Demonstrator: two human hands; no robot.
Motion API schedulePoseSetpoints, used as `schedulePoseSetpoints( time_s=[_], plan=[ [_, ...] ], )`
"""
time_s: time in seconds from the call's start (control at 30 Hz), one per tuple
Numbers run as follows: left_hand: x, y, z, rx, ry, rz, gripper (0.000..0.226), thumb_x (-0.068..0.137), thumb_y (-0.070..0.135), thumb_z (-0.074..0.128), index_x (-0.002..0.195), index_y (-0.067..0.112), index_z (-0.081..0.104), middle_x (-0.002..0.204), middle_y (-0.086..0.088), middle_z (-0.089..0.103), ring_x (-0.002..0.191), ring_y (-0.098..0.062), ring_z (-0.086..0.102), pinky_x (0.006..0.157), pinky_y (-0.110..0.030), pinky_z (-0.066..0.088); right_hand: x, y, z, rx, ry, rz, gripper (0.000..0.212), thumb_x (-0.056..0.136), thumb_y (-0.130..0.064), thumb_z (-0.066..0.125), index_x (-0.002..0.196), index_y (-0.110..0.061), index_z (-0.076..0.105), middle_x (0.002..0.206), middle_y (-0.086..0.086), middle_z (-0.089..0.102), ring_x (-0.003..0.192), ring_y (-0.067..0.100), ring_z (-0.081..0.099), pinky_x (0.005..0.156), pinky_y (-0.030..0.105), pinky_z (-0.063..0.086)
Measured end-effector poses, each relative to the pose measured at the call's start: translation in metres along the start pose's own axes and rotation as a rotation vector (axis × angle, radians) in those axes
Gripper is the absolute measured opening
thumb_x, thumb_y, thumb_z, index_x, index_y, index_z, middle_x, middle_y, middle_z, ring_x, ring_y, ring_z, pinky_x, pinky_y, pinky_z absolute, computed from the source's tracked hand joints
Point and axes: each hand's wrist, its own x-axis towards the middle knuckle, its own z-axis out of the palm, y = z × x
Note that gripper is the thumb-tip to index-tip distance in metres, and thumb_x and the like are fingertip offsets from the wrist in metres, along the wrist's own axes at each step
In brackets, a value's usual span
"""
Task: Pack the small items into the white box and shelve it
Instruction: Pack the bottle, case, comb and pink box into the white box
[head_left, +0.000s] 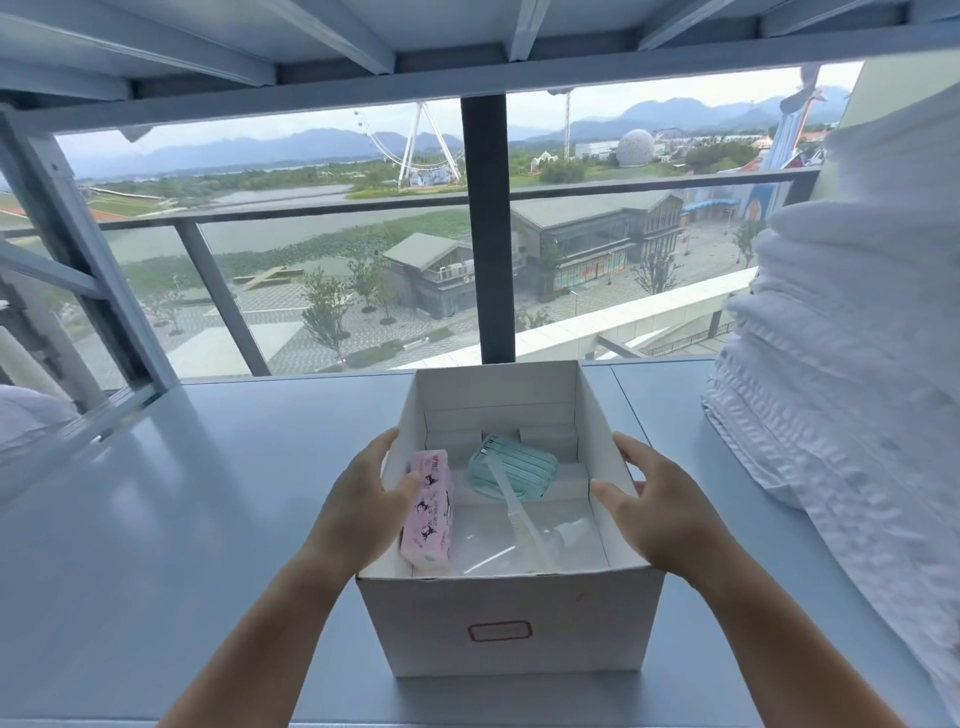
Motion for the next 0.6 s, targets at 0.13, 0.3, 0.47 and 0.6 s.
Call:
schedulePoseSetpoints(
  time_s=[0.13, 0.3, 0.47, 0.6],
  plan=[
    [-0.004, 0.003, -0.001, -0.049, 0.009, -0.003, 0.036, 0.087, 0.005, 0.045, 0.106, 0.036, 0.054, 0.086, 0.031, 0.054, 0.078, 0.013, 0.051, 0.059, 0.003, 0.034, -0.001, 0.002, -0.001, 0.068, 0.012, 0.004, 0.032, 0.088, -0.012, 0.048, 0.107, -0.036, 0.057, 0.105, -0.021, 0.064, 0.087, 0.008, 0.064, 0.071, 0.015, 0.044],
    [-0.011, 0.004, -0.003, -0.097, 0.01, -0.026, 0.046, 0.087, 0.001, 0.042, 0.117, 0.034, 0.055, 0.094, 0.032, 0.054, 0.088, 0.002, 0.054, 0.062, 0.003, 0.035, -0.006, 0.002, -0.005, 0.18, 0.005, -0.005, 0.04, 0.09, -0.007, 0.045, 0.087, -0.045, 0.058, 0.081, -0.035, 0.055, 0.064, -0.015, 0.057, 0.056, 0.001, 0.041],
    [-0.014, 0.002, -0.003, -0.123, 0.004, -0.071, 0.039, 0.089, 0.011, 0.05, 0.123, 0.03, 0.051, 0.111, 0.021, 0.057, 0.091, -0.006, 0.056, 0.072, -0.01, 0.038, 0.0, 0.005, -0.011, 0.278, -0.026, 0.012, 0.03, 0.087, -0.008, 0.054, 0.103, -0.032, 0.064, 0.097, -0.02, 0.064, 0.077, -0.014, 0.059, 0.06, 0.003, 0.04],
    [-0.006, 0.005, -0.003, -0.18, -0.006, -0.153, 0.048, 0.091, 0.011, 0.048, 0.135, 0.029, 0.042, 0.116, 0.007, 0.055, 0.104, -0.01, 0.05, 0.085, -0.025, 0.037, 0.012, 0.004, -0.01, 0.354, -0.049, 0.049, 0.032, 0.084, -0.004, 0.057, 0.1, -0.031, 0.067, 0.1, -0.015, 0.067, 0.101, 0.008, 0.061, 0.073, 0.013, 0.041]
  ],
)
